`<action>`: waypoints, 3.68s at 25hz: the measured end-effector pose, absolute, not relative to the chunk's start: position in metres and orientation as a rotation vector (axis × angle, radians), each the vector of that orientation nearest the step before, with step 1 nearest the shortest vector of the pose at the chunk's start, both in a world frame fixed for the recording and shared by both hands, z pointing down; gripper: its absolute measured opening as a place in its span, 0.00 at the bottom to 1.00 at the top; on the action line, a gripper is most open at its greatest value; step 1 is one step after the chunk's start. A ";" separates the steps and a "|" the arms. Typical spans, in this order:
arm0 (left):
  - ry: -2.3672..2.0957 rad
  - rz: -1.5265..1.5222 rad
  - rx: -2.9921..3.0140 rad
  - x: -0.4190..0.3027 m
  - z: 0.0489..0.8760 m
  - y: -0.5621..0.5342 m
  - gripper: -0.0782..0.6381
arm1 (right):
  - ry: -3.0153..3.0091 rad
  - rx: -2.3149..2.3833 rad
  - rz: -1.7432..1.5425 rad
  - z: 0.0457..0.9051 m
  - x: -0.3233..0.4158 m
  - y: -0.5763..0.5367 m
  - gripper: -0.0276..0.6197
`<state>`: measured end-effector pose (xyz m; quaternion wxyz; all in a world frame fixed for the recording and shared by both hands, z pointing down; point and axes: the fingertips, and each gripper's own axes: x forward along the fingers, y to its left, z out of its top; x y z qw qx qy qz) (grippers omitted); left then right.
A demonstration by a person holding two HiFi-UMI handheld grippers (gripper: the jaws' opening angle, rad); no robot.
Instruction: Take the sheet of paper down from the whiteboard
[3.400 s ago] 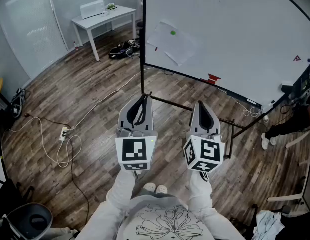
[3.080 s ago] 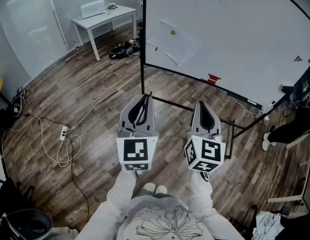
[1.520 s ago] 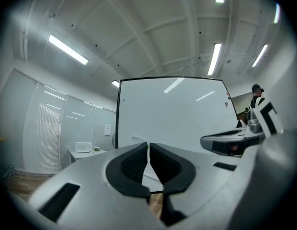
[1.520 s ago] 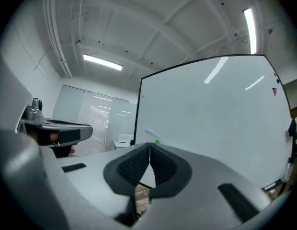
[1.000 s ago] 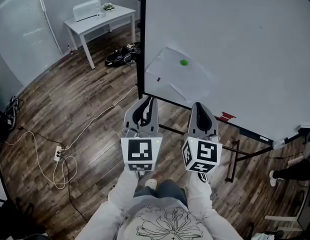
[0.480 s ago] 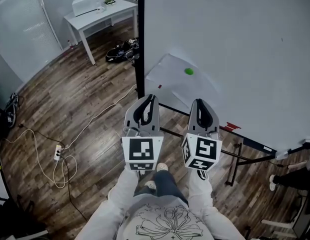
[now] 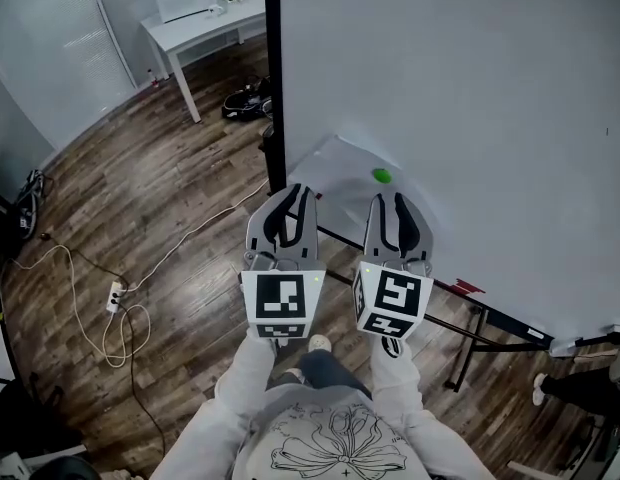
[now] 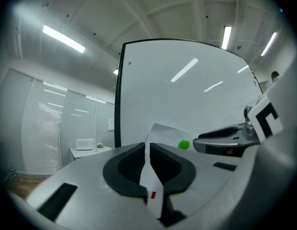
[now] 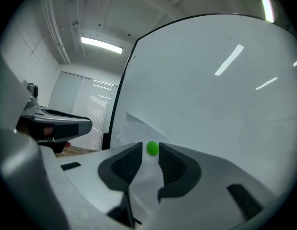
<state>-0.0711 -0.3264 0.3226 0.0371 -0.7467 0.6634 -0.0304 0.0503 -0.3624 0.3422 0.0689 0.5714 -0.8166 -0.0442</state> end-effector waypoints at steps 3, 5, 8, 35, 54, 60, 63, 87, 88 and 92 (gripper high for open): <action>2.046 -0.108 -2.281 -0.069 0.326 -0.339 0.13 | -2.461 1.713 -0.130 0.347 0.050 -0.375 0.21; 2.052 -0.118 -2.272 -0.066 0.330 -0.347 0.13 | -2.461 1.708 -0.141 0.350 0.052 -0.381 0.23; 2.057 -0.138 -2.263 -0.066 0.335 -0.359 0.13 | -2.459 1.701 -0.149 0.354 0.050 -0.391 0.24; 1.635 -0.386 -2.591 -0.056 0.363 -0.424 0.19 | -2.252 1.906 -0.119 0.360 0.039 -0.406 0.26; 1.501 -0.327 -2.758 -0.059 0.364 -0.410 0.13 | -1.991 2.145 -0.123 0.359 0.037 -0.409 0.23; 1.516 -0.335 -2.768 -0.057 0.367 -0.412 0.13 | -2.055 2.107 -0.094 0.359 0.040 -0.409 0.23; 1.546 -0.355 -2.747 -0.061 0.368 -0.415 0.13 | -2.058 2.120 -0.095 0.355 0.048 -0.404 0.23; 1.703 -0.416 -2.628 -0.091 0.358 -0.383 0.13 | -2.085 2.157 -0.048 0.336 0.107 -0.393 0.28; 1.701 -0.419 -2.627 -0.092 0.358 -0.381 0.13 | -2.097 2.158 -0.047 0.335 0.107 -0.390 0.30; 1.690 -0.405 -2.638 -0.092 0.354 -0.366 0.13 | -2.137 2.169 -0.048 0.328 0.105 -0.375 0.29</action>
